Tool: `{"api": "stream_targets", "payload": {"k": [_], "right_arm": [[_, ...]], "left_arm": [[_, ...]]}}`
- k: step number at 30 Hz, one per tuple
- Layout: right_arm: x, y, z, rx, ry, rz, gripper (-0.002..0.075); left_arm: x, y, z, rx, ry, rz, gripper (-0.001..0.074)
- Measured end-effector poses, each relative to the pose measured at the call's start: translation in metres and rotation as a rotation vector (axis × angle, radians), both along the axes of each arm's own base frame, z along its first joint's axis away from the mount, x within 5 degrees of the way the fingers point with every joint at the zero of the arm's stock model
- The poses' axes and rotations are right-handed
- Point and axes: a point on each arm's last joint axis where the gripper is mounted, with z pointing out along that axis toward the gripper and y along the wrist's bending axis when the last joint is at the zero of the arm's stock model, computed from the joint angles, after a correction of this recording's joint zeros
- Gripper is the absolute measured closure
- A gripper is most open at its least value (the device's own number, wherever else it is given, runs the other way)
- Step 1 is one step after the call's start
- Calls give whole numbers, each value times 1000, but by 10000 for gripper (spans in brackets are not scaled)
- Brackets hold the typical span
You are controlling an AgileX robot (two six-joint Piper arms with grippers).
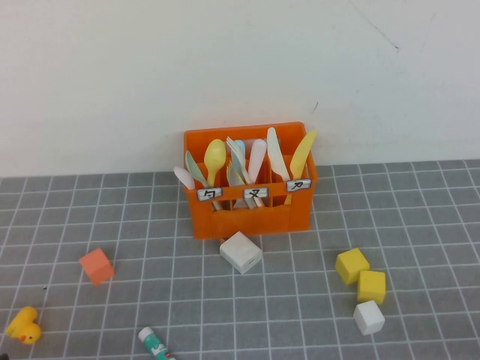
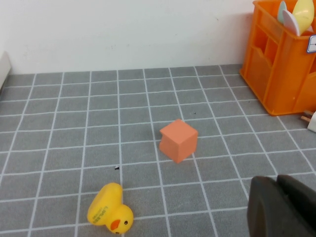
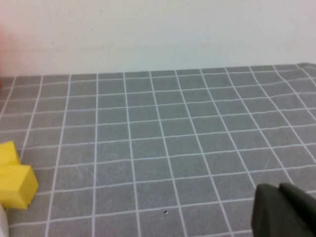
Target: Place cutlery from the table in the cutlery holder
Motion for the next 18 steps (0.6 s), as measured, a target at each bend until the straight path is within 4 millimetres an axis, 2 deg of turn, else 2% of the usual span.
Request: {"api": "stream_targets", "payload": {"k": [9, 18], "right_arm": [[0, -1, 0, -3, 0, -7, 727], [0, 4, 0, -18, 1, 83, 727]], "left_arm": [[0, 0, 0, 0, 0, 0, 736], [0, 1, 0, 1, 1, 13, 736]]}}
